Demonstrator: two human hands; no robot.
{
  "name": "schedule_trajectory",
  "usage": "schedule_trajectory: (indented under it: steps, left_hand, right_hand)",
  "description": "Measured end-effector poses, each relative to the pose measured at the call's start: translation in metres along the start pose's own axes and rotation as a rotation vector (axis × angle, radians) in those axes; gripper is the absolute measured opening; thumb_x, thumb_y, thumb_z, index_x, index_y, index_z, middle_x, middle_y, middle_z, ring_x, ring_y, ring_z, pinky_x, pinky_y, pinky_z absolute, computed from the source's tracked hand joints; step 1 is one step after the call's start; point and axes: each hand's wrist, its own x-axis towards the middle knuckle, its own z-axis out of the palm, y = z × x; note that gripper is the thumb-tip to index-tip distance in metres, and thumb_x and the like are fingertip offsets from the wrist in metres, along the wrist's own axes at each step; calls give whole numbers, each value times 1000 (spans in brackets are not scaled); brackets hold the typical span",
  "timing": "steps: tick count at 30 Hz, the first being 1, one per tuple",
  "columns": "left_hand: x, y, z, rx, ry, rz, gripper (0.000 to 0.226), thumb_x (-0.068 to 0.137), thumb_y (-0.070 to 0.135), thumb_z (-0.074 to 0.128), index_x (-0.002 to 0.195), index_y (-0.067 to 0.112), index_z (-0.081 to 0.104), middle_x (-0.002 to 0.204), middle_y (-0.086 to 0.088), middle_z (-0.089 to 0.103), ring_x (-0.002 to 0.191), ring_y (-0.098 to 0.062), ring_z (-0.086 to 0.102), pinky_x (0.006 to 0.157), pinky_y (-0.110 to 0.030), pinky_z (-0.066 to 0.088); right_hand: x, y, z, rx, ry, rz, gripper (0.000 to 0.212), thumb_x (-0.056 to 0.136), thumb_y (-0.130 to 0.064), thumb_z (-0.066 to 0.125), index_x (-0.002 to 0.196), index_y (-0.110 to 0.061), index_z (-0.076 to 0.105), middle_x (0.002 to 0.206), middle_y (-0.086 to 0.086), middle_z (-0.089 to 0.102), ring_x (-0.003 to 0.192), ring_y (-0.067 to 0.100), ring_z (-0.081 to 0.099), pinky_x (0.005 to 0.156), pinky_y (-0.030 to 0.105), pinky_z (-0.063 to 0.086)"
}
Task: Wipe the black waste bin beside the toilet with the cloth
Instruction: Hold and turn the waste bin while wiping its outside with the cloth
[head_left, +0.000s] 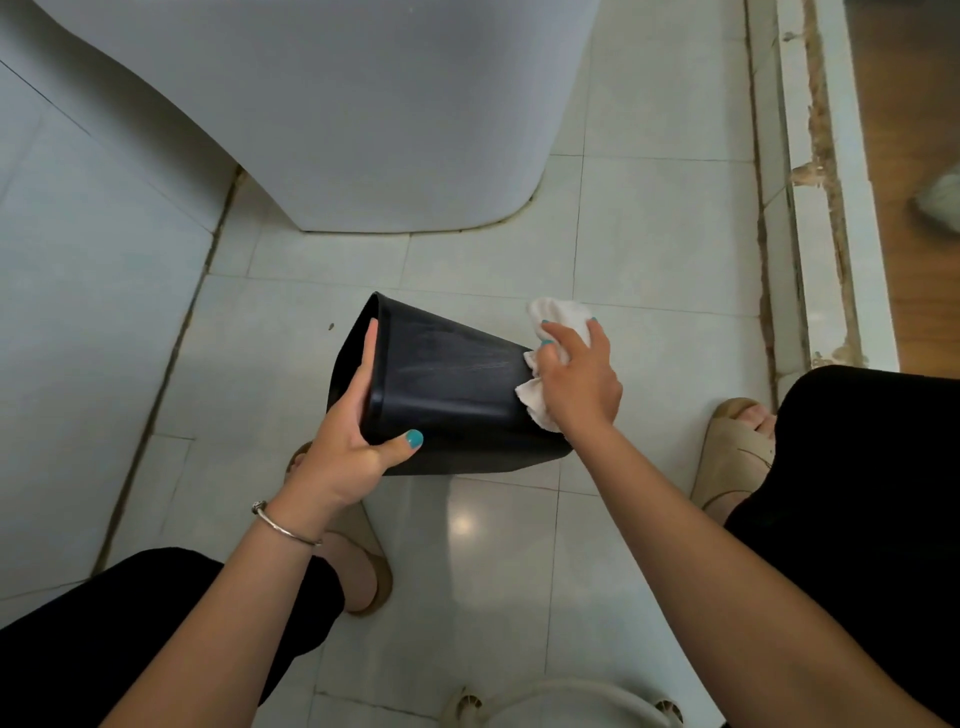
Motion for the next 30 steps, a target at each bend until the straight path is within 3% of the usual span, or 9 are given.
schedule_trajectory:
  steps: [4,7,9,12,15,18,21,26,30]
  left_hand:
    - [3,6,5,5,20,8,107,79,4,72,147,50,3,130,41,40,120,9,45,88,-10,44]
    - [2,12,11,-3,17,53,107,74,10,72,151,37,2,138,32,42,129,0,43,98,-16,41]
    - [0,17,14,-8,20,70,110,71,14,75,150,38,2,146,24,36,135,-3,37,104,-24,38]
    - [-1,23,20,6,13,112,108,73,16,75,151,34,3,146,23,36,134,-2,37,101,-16,38]
    - [-1,24,21,17,-7,115,109,75,14,76,152,31,1,149,17,34,134,-1,36,102,-16,37]
    - [-2,21,18,31,4,92,108,79,6,75,151,34,0,150,18,31,136,1,32,111,-27,32]
    - [-3,15,13,32,22,69,105,80,-2,70,151,37,4,147,18,36,132,0,38,109,-32,36]
    - [1,8,5,60,12,51,105,81,4,72,145,53,4,134,46,30,123,18,34,94,-5,38]
    - [3,10,0,41,4,25,106,80,3,72,137,66,8,128,51,31,119,22,35,88,-5,41]
  right_hand:
    - [-23,-36,8,-75,-20,-275,33,93,-39,47,124,-48,57,159,-10,19,121,28,49,93,34,41]
    - [-50,-70,16,-49,-62,-464,36,92,-38,50,127,-47,55,160,-8,17,123,30,46,90,37,43]
    - [-66,-85,19,-18,-79,-546,37,91,-35,52,127,-46,56,159,-8,18,122,32,44,88,39,43]
    - [-75,-90,19,16,-65,-606,37,92,-32,51,126,-43,58,158,-6,21,122,32,42,83,38,45]
    - [-71,-85,15,70,-58,-596,35,92,-31,51,124,-44,60,157,-7,24,127,30,41,83,41,48]
    - [-61,-71,14,83,-47,-618,34,91,-31,53,121,-46,62,157,-9,26,130,27,41,79,39,51]
    - [-44,-48,11,56,-48,-528,33,92,-31,53,118,-47,63,157,-12,24,130,22,40,84,36,49]
    - [-17,-9,5,60,-37,-278,31,92,-33,50,114,-49,64,157,-16,23,124,23,46,96,38,44]
    - [-5,13,3,43,-9,-159,31,91,-35,48,115,-49,63,156,-15,24,115,26,52,94,32,40]
